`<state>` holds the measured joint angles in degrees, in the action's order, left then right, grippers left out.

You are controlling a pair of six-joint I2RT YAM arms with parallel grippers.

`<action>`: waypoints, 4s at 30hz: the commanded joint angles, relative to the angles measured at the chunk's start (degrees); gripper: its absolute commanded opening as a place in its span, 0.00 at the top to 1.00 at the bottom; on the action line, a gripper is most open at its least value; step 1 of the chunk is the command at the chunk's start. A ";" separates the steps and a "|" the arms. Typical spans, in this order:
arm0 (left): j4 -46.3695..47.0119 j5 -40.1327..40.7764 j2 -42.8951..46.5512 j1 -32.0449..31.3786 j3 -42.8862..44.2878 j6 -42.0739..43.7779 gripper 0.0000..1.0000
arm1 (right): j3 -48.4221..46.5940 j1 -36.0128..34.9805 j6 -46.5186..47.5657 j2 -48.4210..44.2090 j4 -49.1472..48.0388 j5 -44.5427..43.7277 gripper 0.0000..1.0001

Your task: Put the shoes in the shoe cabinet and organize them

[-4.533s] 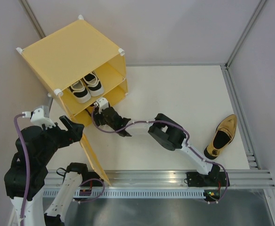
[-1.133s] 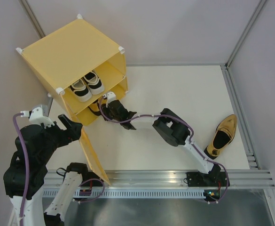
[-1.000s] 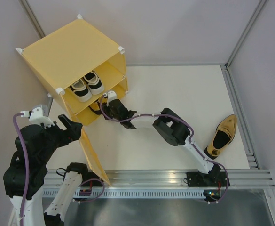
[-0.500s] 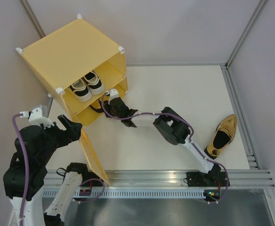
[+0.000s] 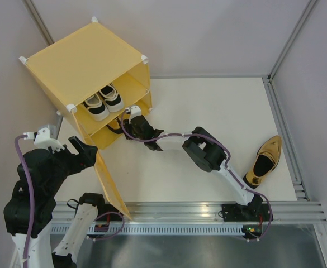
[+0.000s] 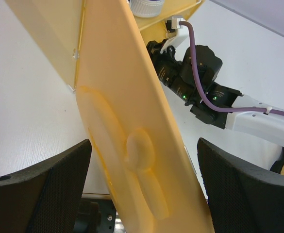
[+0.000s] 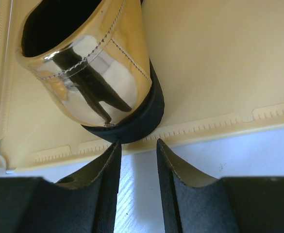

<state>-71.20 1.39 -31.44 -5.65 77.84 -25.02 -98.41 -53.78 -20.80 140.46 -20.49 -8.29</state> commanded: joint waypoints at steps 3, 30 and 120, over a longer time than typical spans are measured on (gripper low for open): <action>-1.14 0.98 0.50 0.03 0.73 1.72 0.08 | -2.93 -0.80 -0.12 -0.01 -1.92 1.09 0.59; -1.40 1.07 0.59 0.03 0.91 1.55 0.08 | -6.18 -1.77 1.37 2.44 -2.98 3.63 0.59; 3.96 -4.99 7.36 0.03 -3.66 -1.53 0.08 | 60.61 50.97 -26.40 -94.32 66.01 -31.33 0.34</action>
<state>-67.22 -2.79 -24.82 -5.65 74.28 -25.26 -35.99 -3.29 -46.54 47.42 39.70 -34.72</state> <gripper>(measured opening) 0.924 0.650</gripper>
